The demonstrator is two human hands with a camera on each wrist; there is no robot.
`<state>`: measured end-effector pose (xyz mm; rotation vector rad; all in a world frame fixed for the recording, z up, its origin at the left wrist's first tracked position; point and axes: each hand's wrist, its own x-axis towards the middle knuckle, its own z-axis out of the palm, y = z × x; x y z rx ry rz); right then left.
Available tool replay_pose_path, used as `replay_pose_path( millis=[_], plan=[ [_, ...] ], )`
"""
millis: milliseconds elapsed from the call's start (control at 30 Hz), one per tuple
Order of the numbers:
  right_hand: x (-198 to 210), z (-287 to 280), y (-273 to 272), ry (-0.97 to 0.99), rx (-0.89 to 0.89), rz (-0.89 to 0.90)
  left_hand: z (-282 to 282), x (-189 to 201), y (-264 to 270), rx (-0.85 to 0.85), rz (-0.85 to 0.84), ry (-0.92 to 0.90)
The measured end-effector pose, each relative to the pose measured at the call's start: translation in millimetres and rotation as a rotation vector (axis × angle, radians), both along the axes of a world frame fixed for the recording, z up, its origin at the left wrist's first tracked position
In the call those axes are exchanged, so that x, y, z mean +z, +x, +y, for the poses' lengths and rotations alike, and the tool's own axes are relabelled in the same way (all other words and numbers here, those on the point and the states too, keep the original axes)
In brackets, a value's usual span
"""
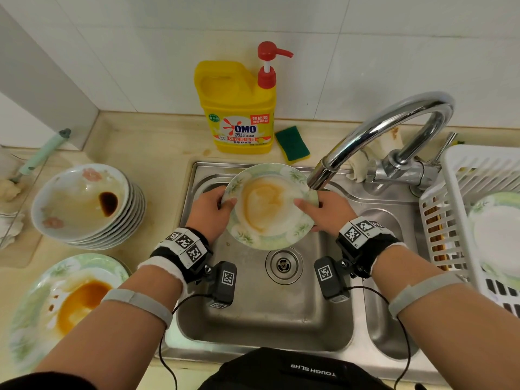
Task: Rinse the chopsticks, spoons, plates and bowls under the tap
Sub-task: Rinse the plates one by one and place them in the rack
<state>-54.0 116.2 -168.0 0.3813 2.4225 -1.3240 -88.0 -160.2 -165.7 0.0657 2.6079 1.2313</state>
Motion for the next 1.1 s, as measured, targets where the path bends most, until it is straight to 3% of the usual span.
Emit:
replay_pose_path(
  millis=[100, 367, 667, 933, 1100],
  plan=[
    [4, 0, -3, -0.003, -0.067, -0.074, 1, 0, 0, -0.021, 0.019, -0.03],
    [-6, 4, 3, 0.027, 0.063, -0.041, 2, 1, -2, -0.039, 0.032, -0.043],
    [3, 1, 0, -0.043, -0.084, -0.068, 7, 7, -3, -0.074, 0.062, -0.081],
    [-6, 9, 3, 0.109, 0.081, 0.003, 7, 14, -7, -0.097, 0.122, -0.11],
    [5, 0, 2, 0.036, -0.023, 0.02, 8, 17, -11, -0.136, 0.165, -0.149]
  ],
)
